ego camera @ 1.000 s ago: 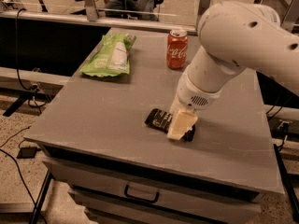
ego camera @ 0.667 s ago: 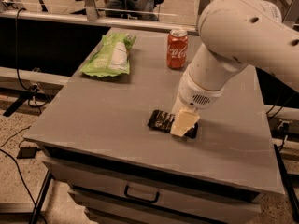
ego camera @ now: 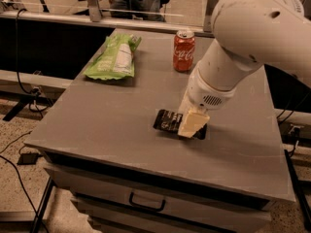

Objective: Move rxbar chocolate near green rice chip bag

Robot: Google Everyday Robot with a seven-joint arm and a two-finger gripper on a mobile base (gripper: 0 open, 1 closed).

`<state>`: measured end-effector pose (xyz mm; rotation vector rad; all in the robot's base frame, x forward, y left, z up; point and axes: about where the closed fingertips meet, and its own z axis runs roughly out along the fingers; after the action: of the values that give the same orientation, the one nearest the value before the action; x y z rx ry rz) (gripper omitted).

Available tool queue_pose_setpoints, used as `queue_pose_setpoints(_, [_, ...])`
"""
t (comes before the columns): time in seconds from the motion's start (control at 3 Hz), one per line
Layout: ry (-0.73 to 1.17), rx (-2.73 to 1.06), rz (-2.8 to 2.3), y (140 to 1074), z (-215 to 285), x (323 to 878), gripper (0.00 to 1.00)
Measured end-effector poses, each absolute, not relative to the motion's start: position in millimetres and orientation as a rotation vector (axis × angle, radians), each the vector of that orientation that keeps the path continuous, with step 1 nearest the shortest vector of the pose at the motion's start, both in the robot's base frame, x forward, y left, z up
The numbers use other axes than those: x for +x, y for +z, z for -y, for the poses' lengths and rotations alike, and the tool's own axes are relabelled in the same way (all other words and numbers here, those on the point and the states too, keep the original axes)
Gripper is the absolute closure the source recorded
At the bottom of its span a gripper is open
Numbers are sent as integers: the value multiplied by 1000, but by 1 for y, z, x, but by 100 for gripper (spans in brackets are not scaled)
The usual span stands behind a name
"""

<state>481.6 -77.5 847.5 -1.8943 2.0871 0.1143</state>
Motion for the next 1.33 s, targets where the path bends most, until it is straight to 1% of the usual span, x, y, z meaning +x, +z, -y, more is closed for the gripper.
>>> queue_pose_setpoints(0.67, [-33, -1928, -1875, 897, 52, 515, 100])
queue_pose_setpoints(1.33, [-57, -1920, -1841, 899, 50, 521, 100])
